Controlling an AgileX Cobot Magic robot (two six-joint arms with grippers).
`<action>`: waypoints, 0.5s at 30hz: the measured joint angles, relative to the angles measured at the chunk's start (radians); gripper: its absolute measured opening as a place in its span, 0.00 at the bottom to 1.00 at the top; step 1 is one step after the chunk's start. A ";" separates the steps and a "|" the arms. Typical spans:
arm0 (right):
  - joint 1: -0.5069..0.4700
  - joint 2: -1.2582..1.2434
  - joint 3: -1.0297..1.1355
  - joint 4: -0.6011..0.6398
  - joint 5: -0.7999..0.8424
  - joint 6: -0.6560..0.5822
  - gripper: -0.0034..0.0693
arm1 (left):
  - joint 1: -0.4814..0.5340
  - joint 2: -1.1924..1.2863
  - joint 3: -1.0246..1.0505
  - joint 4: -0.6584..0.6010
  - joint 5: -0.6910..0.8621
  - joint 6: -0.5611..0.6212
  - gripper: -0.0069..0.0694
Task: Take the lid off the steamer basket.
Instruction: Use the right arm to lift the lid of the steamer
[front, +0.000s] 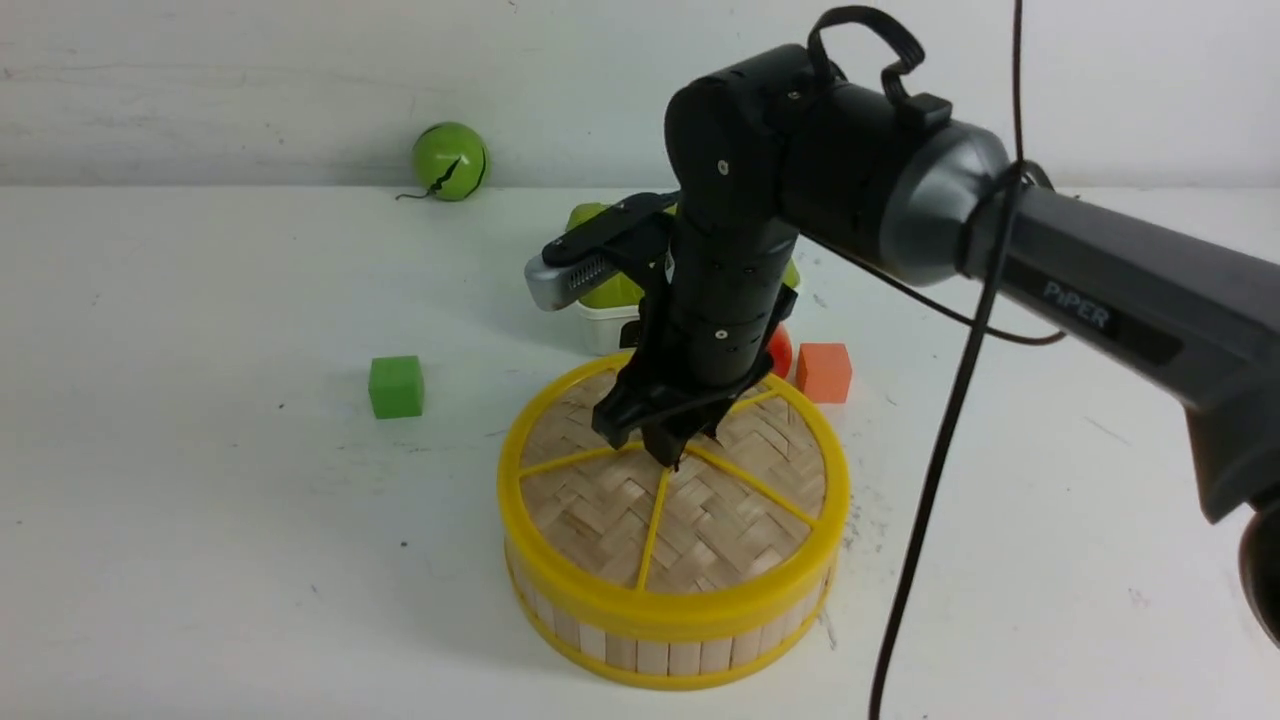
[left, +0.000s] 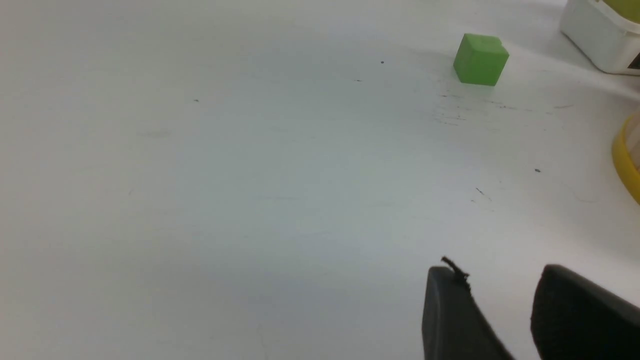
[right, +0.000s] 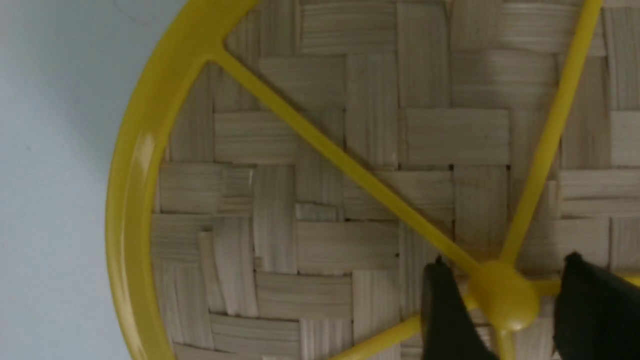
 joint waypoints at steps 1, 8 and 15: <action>0.000 0.001 0.000 0.002 -0.007 0.000 0.41 | 0.000 0.000 0.000 0.000 0.000 0.000 0.40; 0.000 0.002 -0.002 0.006 -0.039 0.002 0.20 | 0.000 0.000 0.000 0.000 0.000 0.000 0.40; 0.000 -0.030 -0.002 -0.005 -0.014 -0.010 0.20 | 0.000 0.000 0.000 0.000 0.000 0.000 0.40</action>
